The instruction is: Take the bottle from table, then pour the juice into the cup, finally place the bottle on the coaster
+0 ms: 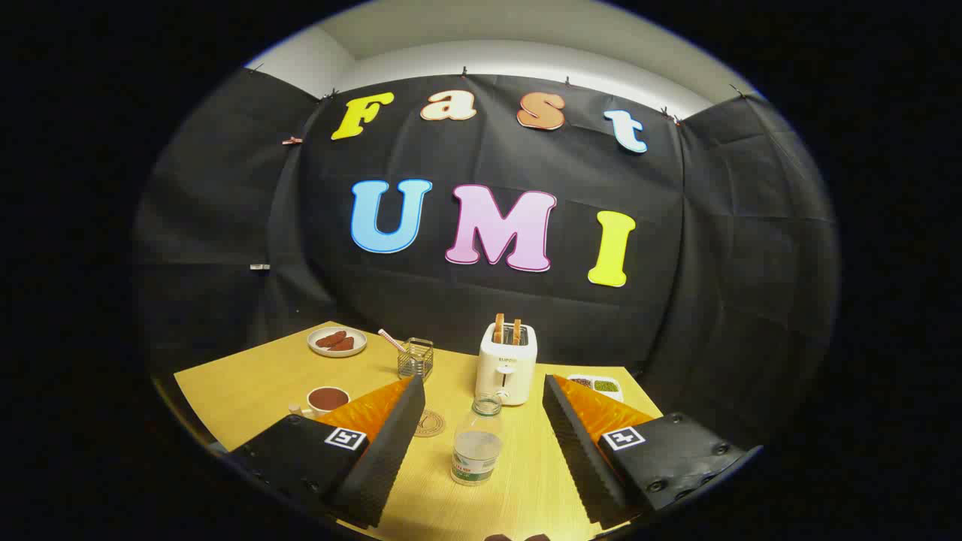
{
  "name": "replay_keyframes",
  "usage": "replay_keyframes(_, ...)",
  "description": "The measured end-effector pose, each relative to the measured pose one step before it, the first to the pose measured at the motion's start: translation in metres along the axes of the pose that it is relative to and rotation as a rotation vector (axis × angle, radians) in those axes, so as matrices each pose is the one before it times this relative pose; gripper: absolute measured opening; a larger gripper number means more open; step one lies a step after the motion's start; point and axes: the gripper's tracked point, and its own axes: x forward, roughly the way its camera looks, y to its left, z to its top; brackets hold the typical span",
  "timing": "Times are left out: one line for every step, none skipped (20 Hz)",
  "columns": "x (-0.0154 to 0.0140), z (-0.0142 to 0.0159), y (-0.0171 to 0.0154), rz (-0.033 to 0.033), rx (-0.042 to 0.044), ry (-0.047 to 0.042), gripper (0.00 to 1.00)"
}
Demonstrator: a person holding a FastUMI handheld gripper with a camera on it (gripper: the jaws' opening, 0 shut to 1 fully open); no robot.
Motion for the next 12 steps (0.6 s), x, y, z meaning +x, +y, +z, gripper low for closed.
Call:
replay_keyframes(0.00125, -0.00095, 0.00076, -0.00448, 0.00346, -0.00005, 0.98)
replay_keyframes(0.00142, -0.00166, 0.00258, 0.00035, 0.00074, 0.00427, 0.98)
replay_keyframes(0.00106, -0.00253, 0.00181, 0.00239, 0.00053, 0.01097, 0.98)
replay_keyframes(0.0002, -0.00097, 0.00127, -0.00062, 0.00114, 0.00428, 0.98)
replay_keyframes(-0.00053, 0.00254, -0.00012, -0.00233, 0.00471, -0.00521, 0.98)
replay_keyframes(-0.00042, 0.0016, 0.00171, 0.0011, 0.00443, -0.00678, 0.98)
replay_keyframes(0.00046, 0.00042, 0.00177, 0.00258, 0.00209, -0.00095, 0.98)
replay_keyframes(0.00141, -0.00201, 0.00179, 0.00226, 0.00075, 0.00309, 0.97)
replay_keyframes(0.00144, -0.00168, 0.00158, 0.00224, 0.00119, 0.00549, 0.98)
replay_keyframes(0.00007, -0.00225, 0.00123, 0.002, 0.00104, 0.00669, 0.98)
replay_keyframes(0.00018, -0.00079, 0.00006, -0.00012, 0.00141, 0.00438, 0.98)
replay_keyframes(0.00056, -0.0012, -0.00006, -0.00032, 0.00174, 0.00349, 0.98)
